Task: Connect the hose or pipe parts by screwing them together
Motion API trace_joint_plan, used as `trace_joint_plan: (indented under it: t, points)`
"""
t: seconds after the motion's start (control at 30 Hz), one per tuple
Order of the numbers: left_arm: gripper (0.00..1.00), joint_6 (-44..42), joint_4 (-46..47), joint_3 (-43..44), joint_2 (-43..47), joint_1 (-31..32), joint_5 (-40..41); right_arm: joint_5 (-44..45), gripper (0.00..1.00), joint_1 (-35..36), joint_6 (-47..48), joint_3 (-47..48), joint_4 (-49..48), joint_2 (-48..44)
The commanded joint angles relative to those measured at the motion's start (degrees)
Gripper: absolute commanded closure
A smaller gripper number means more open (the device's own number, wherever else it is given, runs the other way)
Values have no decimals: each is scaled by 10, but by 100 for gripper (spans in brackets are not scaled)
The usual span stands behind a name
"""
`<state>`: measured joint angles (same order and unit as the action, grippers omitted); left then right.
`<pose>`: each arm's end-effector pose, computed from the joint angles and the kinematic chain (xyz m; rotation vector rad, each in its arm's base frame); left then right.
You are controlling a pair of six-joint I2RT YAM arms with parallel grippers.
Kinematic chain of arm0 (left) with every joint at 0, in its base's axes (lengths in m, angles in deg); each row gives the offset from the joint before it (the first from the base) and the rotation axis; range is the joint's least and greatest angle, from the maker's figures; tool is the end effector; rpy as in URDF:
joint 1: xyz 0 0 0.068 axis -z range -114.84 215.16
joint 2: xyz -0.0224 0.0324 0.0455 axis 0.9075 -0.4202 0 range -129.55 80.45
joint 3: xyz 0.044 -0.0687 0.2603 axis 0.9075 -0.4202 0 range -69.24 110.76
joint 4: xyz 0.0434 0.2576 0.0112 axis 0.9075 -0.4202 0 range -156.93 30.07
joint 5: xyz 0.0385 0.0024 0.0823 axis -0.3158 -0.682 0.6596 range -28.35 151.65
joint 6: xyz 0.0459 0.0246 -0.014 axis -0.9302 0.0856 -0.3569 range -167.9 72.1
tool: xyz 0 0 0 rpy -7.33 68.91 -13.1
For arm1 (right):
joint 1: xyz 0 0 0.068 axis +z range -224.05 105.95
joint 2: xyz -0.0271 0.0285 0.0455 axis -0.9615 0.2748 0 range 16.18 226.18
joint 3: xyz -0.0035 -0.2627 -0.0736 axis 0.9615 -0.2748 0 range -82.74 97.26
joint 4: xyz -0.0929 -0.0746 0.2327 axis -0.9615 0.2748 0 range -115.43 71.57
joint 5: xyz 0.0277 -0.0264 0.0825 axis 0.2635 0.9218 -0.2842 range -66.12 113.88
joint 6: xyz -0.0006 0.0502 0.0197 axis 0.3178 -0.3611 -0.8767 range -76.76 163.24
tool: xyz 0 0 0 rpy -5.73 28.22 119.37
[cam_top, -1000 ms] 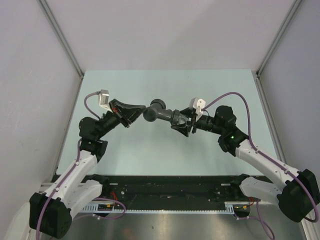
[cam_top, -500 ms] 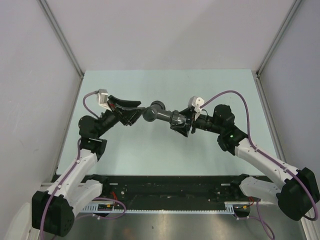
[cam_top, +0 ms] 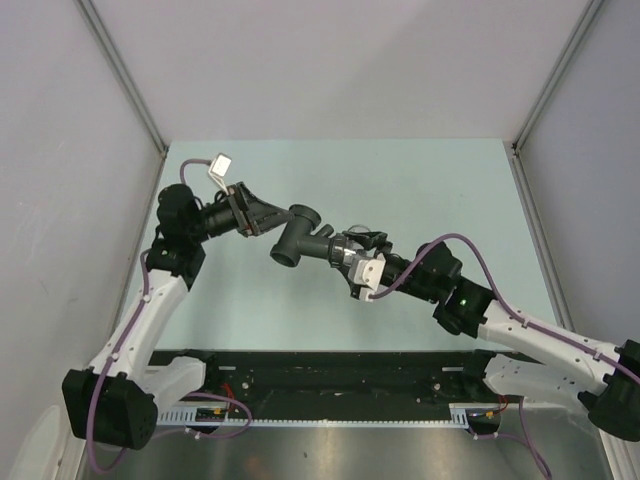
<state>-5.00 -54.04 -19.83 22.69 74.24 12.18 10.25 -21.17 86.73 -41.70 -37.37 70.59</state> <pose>0.2202 -0.0625 0.3563 0.2150 1.7737 -1.3631 0.1304 0.1861 0.3272 -1.3112 0.9239 0.3171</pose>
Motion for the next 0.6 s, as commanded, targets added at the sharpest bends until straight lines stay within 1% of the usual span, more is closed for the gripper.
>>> trace_joint_plan:
  t: [0.0, 0.1, 0.17, 0.27, 0.3, 0.37, 0.4, 0.43, 0.47, 0.5, 0.53, 0.57]
  points:
    - [18, 54, -40, -1, -9, -5, -81, 71, 100, 30, 98, 2, -69, -12]
    - [16, 78, -25, -13, -2, 6, -84, 77, 100, 42, 101, 2, -73, -1]
    - [16, 118, 19, -30, -2, 21, -93, 83, 100, 48, 104, 2, -81, 7]
    - [25, 130, 39, -35, -4, 41, -101, 90, 100, 51, 89, 2, -100, 24]
    - [35, 134, 41, -37, -4, 44, -102, 90, 100, 50, 76, 3, -110, 28]
    - [47, 146, 53, -47, -4, 50, -111, 73, 100, 36, 40, 3, -118, 34]
    - [62, 148, 56, -48, -1, 52, -112, 64, 100, 31, 23, 4, -121, 35]
    - [70, 149, 64, -50, 1, 53, -113, 41, 100, 14, 5, 4, -124, 38]
    - [78, 149, 69, -51, 2, 54, -112, 27, 100, 5, -37, 4, -126, 41]
    - [91, 144, 75, -52, 8, 54, -111, 5, 100, -4, -57, 4, -130, 42]
    - [98, 138, 82, -53, 11, 55, -100, -8, 100, -10, -78, 4, -133, 44]
    - [100, 120, 83, -55, 17, 55, -92, -20, 100, -25, -115, 4, -136, 46]
